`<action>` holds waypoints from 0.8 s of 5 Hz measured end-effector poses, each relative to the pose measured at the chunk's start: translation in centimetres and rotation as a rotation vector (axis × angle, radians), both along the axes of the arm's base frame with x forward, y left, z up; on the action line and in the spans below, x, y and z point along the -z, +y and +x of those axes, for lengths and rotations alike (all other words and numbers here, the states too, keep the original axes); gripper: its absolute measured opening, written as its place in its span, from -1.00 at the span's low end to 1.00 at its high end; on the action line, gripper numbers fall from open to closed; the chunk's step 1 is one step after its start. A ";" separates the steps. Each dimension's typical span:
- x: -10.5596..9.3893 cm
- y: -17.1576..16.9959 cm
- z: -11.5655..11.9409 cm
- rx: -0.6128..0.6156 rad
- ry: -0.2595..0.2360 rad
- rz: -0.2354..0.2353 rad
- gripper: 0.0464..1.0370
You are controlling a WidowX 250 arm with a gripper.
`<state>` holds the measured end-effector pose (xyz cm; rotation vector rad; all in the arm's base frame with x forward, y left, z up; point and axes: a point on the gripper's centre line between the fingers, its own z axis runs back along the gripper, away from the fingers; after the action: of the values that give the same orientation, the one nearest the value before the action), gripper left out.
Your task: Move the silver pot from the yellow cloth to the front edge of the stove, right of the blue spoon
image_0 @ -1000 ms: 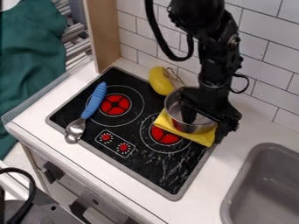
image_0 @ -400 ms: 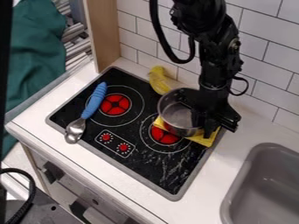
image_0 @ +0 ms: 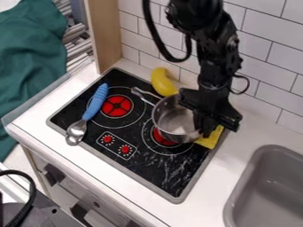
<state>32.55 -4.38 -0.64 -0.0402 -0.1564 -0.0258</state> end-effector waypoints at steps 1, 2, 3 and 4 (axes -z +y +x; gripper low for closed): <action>-2.7 0.1 -1.5 -0.034 -0.065 0.006 -0.98; -4.8 0.8 -4.4 -0.132 -0.085 0.031 -0.98; -4.6 1.5 -7.2 -0.183 -0.050 0.060 -0.98; -3.4 1.1 -9.2 -0.157 -0.004 0.085 -0.98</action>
<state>23.39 -3.30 2.77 0.0572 -0.1620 0.1246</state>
